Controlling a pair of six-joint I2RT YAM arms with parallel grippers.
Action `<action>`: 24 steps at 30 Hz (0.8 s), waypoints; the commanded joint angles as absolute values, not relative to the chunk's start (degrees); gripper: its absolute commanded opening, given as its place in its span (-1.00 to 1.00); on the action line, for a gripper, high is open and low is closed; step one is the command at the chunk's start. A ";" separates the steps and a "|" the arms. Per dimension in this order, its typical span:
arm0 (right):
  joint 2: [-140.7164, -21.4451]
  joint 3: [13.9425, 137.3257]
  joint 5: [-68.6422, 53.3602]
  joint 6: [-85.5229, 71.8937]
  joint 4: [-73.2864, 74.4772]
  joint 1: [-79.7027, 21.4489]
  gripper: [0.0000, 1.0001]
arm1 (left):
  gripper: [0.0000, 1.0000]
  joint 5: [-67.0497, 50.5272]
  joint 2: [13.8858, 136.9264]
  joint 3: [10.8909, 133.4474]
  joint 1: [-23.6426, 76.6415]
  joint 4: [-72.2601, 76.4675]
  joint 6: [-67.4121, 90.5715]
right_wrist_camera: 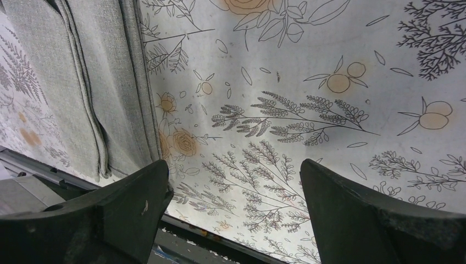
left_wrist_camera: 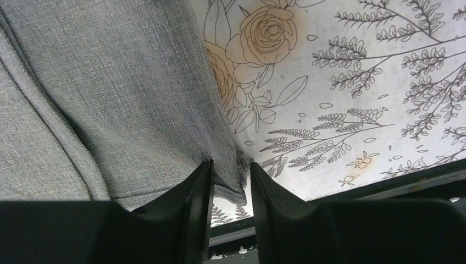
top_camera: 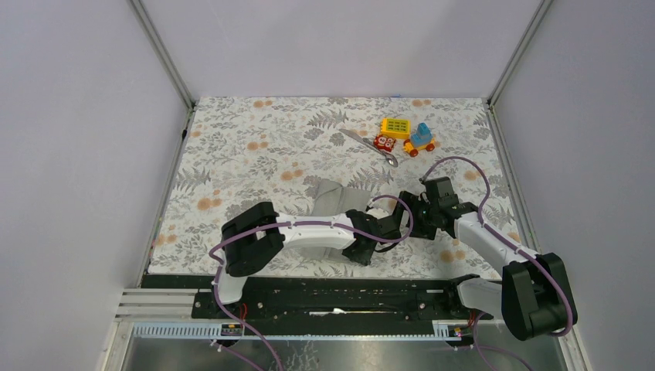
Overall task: Fold the napkin into a case and place the utensils inside
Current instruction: Pick up the 2/3-rectangle-folded napkin from the center of the board.
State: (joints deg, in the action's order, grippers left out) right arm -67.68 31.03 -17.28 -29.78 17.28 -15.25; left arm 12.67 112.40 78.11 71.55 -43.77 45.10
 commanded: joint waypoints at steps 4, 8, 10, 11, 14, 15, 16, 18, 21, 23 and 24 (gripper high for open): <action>-68.59 31.88 -19.17 -28.41 16.16 -15.03 0.94 | -0.55 16.23 116.00 77.79 71.81 -44.76 45.65; -69.97 31.47 -22.82 -28.39 14.09 -15.03 0.94 | -0.87 17.75 113.69 77.59 71.81 -44.96 45.69; -71.03 30.98 -27.37 -28.39 11.87 -15.03 0.95 | -1.00 18.10 111.64 77.69 71.81 -44.76 44.97; -71.44 30.68 -29.60 -28.97 10.34 -15.03 0.96 | -1.00 18.42 110.63 77.66 71.81 -44.49 44.66; -71.50 27.61 -35.91 -34.38 -1.26 -15.02 0.99 | -1.00 16.27 105.93 74.80 71.24 -40.29 43.01; -71.83 26.71 -36.76 -36.50 -4.52 -15.01 0.99 | -1.00 15.68 104.44 73.73 71.01 -38.92 42.92; -72.79 26.18 -37.61 -38.46 -7.27 -15.03 0.99 | -1.00 14.91 103.16 72.70 70.83 -37.69 42.89; -76.02 26.20 -38.85 -41.58 -11.10 -15.03 1.00 | -1.00 14.20 100.88 71.22 70.52 -36.22 42.89; -79.49 25.23 -38.74 -47.73 -18.25 -15.09 0.99 | -1.00 12.82 98.15 69.35 70.00 -34.29 42.98; -81.76 24.72 -38.76 -50.93 -22.77 -15.24 0.99 | -1.00 12.47 97.30 68.73 69.84 -34.06 42.98; -83.30 24.96 -39.01 -51.95 -24.25 -15.33 0.99 | -1.00 12.42 96.96 68.59 69.79 -34.10 42.98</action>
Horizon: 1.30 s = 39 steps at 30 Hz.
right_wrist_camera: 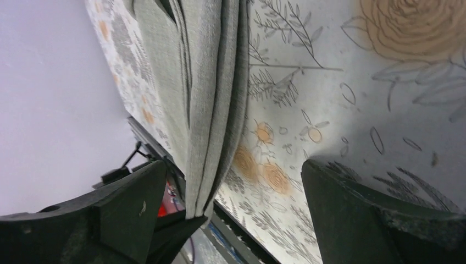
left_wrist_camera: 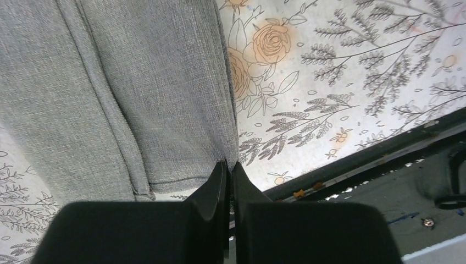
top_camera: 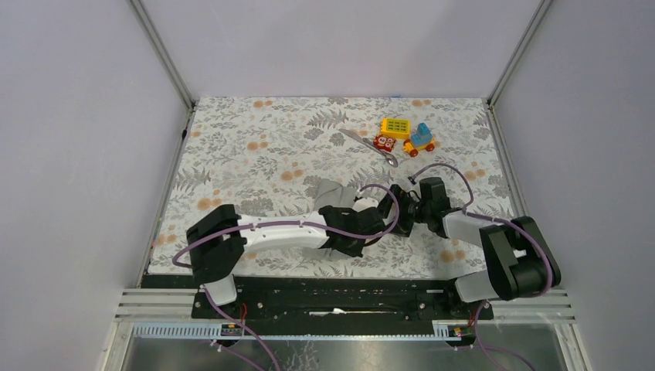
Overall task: Fold the napkin into a case and place the utensils inside
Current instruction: Pick up the 2/3-rectangle-folded napkin from the center of the board.
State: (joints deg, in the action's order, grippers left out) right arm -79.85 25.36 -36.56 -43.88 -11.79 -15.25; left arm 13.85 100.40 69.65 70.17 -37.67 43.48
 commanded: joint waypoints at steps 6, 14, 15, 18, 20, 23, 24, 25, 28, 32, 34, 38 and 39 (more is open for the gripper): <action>-92.61 24.09 -42.23 -59.91 -38.27 -17.10 0.98 | -1.00 12.12 96.02 67.95 69.63 -34.03 43.15; -98.47 25.37 -40.26 -61.61 -44.44 -18.55 0.80 | -1.00 11.47 95.51 67.81 69.63 -33.92 43.51; -98.88 25.69 -40.06 -61.42 -44.45 -18.51 0.76 | -1.00 11.51 95.41 67.78 69.61 -33.93 43.51; -100.23 26.31 -39.40 -61.00 -44.81 -18.54 0.60 | -1.00 11.52 95.30 67.69 69.61 -33.87 43.49; -101.03 26.59 -39.39 -61.26 -46.12 -18.41 0.47 | -1.00 11.41 95.28 67.68 69.61 -33.90 43.51; -101.84 26.70 -39.02 -61.73 -47.68 -18.04 0.30 | -1.00 11.35 95.34 67.84 69.53 -33.91 43.57; -101.84 26.79 -38.84 -61.65 -47.74 -17.83 0.25 | -1.00 11.32 95.28 67.85 69.52 -33.89 43.59; -101.86 27.00 -38.70 -61.39 -47.66 -17.50 0.21 | -1.00 11.29 95.27 67.79 69.53 -33.92 43.53; -102.20 27.83 -38.84 -60.88 -47.59 -16.99 0.07 | -1.00 11.17 95.34 67.84 69.52 -33.88 43.68; -102.96 28.80 -38.95 -60.19 -47.55 -16.71 -0.13 | -1.00 10.99 95.58 67.99 69.52 -33.65 43.60; -103.20 29.28 -38.85 -59.80 -47.61 -16.50 -0.24 | -1.00 10.69 95.75 68.02 69.52 -33.16 43.50; -103.31 30.34 -38.85 -59.00 -47.99 -15.86 -0.56 | -1.00 9.29 97.08 68.39 69.35 -31.88 43.33; -103.35 30.64 -38.91 -58.68 -47.87 -15.64 -0.61 | -1.00 8.88 97.49 68.45 69.35 -31.41 43.33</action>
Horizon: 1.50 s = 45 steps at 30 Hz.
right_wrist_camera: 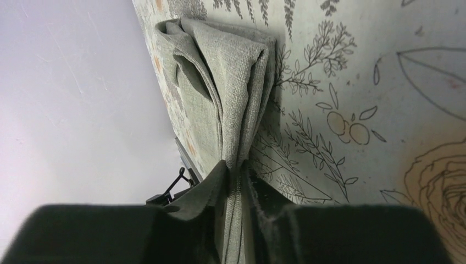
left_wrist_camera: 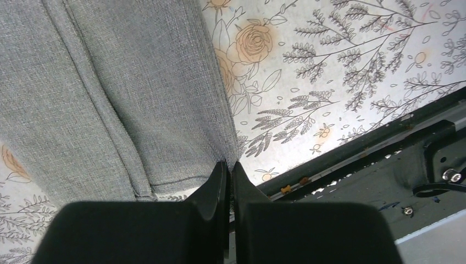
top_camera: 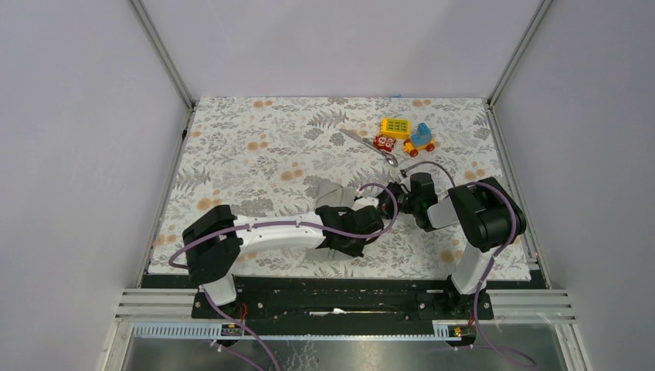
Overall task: Fold the napkin into a case and place the utensils inside
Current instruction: Pick up the 2/3-rectangle-folded napkin from the center of the board, then fold the 2/3-rectangle-folded napkin at the center of the board.
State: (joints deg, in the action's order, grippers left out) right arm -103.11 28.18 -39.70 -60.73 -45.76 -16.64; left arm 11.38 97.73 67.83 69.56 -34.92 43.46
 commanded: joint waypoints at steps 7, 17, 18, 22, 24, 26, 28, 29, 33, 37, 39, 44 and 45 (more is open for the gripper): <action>-101.92 32.03 -41.46 -54.05 -41.97 -11.50 -1.00 | -1.00 2.96 101.40 70.40 69.09 -25.14 43.24; -95.98 38.98 -40.15 -35.63 -16.97 -8.26 -1.00 | -0.84 -6.40 112.69 77.49 67.51 -17.59 43.56; -96.14 39.52 -40.11 -34.99 -16.14 -8.21 -1.00 | -0.75 -7.01 112.90 77.76 67.36 -17.21 43.49; -96.50 40.75 -39.61 -33.22 -13.88 -8.26 -1.00 | -0.15 -10.62 109.94 75.89 66.29 -15.21 43.14; -96.48 41.43 -39.27 -32.47 -12.47 -8.23 -1.00 | 0.02 -12.79 106.78 73.72 65.04 -14.22 43.00; -96.50 42.07 -39.08 -31.95 -11.83 -8.26 -1.00 | 0.06 -15.68 103.08 70.80 63.01 -13.12 43.04; -96.66 42.85 -38.88 -31.44 -10.67 -8.32 -1.00 | 0.07 -18.27 98.92 66.90 60.52 -10.81 43.42; -96.68 42.95 -38.73 -31.29 -10.30 -8.41 -1.00 | 0.08 -19.26 97.10 65.26 59.07 -10.12 43.61; -95.97 43.86 -37.36 -30.58 -8.20 -9.01 -1.00 | -0.18 -22.47 92.73 58.86 48.97 -6.22 45.13; -95.18 45.37 -34.50 -29.80 -5.06 -10.40 -1.00 | -0.61 -23.55 95.33 56.13 41.78 -0.29 46.70; -94.81 46.17 -32.86 -29.61 -3.56 -11.43 -1.00 | -0.72 -22.77 98.64 57.45 40.27 -0.19 46.61; -93.61 48.29 -27.65 -29.21 0.63 -14.25 -1.00 | -0.90 -18.51 105.35 59.60 39.02 2.50 46.55; -93.26 48.80 -26.40 -28.96 2.27 -15.28 -1.00 | -0.91 -17.54 106.48 59.96 39.02 2.44 46.30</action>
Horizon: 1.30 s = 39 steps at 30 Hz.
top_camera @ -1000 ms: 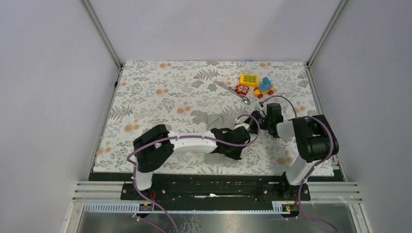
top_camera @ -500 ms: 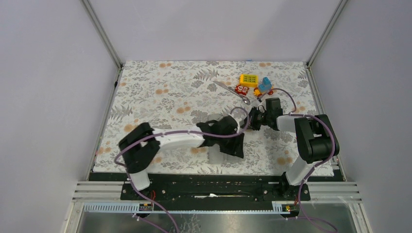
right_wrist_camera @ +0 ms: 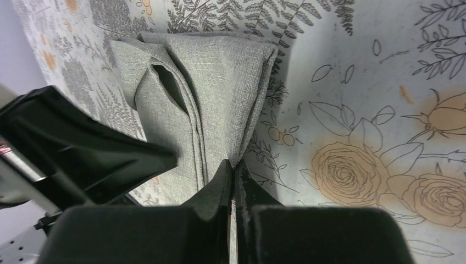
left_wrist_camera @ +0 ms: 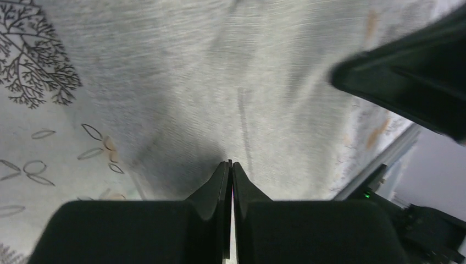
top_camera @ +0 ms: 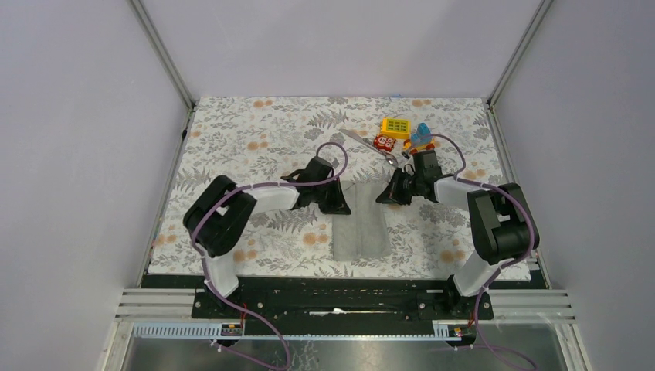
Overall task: Fold the napkin into a case and place the utensils inside
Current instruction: Fold the 2/3-rectangle-folded napkin at the center of the board.
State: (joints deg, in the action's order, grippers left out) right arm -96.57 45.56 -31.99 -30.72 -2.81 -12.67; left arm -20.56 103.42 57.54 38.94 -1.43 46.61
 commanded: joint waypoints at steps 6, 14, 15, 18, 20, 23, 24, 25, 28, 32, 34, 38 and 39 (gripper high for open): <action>-90.97 52.68 -17.21 -29.59 8.34 -21.17 -1.00 | -0.98 -15.45 110.19 58.99 39.02 3.49 46.00; -93.08 59.31 -4.38 -37.74 11.86 -31.60 -1.00 | -0.99 -15.69 110.77 57.11 39.02 5.55 45.84; -93.97 60.36 -2.87 -39.12 12.24 -33.08 -1.00 | -0.99 -15.65 110.75 56.91 39.02 5.66 45.75; -96.30 62.56 1.56 -44.31 12.31 -37.16 -1.00 | -1.00 -15.38 110.75 56.53 38.99 5.98 45.21; -97.25 63.25 3.17 -48.35 11.63 -38.34 -1.00 | -1.00 -15.57 110.67 56.29 38.98 6.08 44.93; -96.97 61.57 4.10 -54.28 8.12 -38.91 -1.00 | -0.97 -16.91 109.85 55.81 39.02 6.21 44.87; -96.73 61.08 4.51 -55.86 7.33 -38.98 -1.00 | -0.93 -17.38 109.03 55.48 38.98 6.20 44.83; -96.46 60.74 4.96 -56.20 6.77 -39.01 -1.00 | -0.87 -17.93 107.88 55.09 39.02 6.17 44.78; -95.46 59.99 6.79 -56.42 6.44 -38.94 -1.00 | -0.61 -18.68 102.69 53.67 38.90 5.10 44.06; -95.59 59.50 7.24 -56.48 6.40 -38.94 -1.00 | -0.45 -20.51 97.81 53.28 38.46 1.74 42.34; -95.85 59.53 6.89 -56.66 6.41 -38.94 -1.00 | -0.45 -20.25 95.46 52.00 38.14 0.65 41.87; -95.91 59.58 6.73 -56.68 6.42 -38.94 -1.00 | -0.40 -18.79 91.57 47.54 36.87 0.21 41.37; -96.09 59.78 6.63 -56.69 6.42 -38.96 -1.00 | -0.39 -18.38 91.23 46.54 36.45 0.49 41.32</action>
State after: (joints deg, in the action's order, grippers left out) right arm -96.66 59.48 4.05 -55.37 8.29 -38.85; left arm -19.51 94.48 49.98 37.87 1.13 43.16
